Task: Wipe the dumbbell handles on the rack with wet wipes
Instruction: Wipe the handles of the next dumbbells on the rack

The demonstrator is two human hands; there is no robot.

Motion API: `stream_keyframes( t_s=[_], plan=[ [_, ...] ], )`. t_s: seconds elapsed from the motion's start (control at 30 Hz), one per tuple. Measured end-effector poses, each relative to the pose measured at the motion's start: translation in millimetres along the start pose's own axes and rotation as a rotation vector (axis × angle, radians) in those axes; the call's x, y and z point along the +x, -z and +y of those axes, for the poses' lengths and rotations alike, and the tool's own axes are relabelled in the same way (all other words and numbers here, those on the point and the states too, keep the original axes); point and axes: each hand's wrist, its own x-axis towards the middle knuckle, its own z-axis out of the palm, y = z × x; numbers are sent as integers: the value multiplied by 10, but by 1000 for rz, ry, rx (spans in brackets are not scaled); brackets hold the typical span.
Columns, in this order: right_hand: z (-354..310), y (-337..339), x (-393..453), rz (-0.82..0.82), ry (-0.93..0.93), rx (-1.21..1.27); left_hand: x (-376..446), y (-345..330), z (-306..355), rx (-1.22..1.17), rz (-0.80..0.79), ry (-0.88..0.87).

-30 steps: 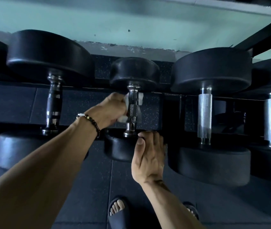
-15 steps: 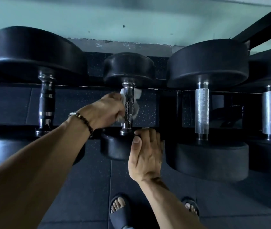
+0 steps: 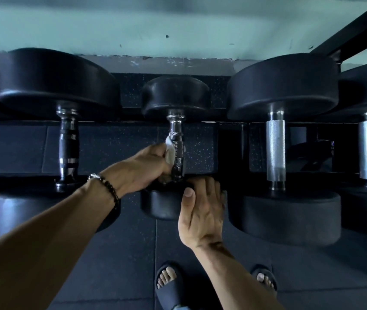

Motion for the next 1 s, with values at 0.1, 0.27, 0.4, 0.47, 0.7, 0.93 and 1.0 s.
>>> stream_keyframes(
  t_s=[0.1, 0.27, 0.4, 0.47, 0.7, 0.93, 1.0],
  plan=[
    [7, -3, -1, 7, -2, 8, 74, -3, 176, 13, 209, -227],
    [5, -4, 11, -7, -6, -9, 30, -135, 146, 241, 186, -167],
    [-18, 9, 0, -16, -19, -21, -49, -52, 113, 303, 75, -142],
    [-3, 2, -4, -10, -24, 2, 74, 27, 224, 206, 165, -181],
    [-14, 11, 7, -13, -18, 0, -121, -126, 117, 295, 69, -89],
    [-4, -9, 0, 12, 12, -6, 175, 20, 316, -117, 155, -110],
    [8, -12, -6, 17, 17, -13, 219, -23, 291, -142, 152, -97]
  ],
)
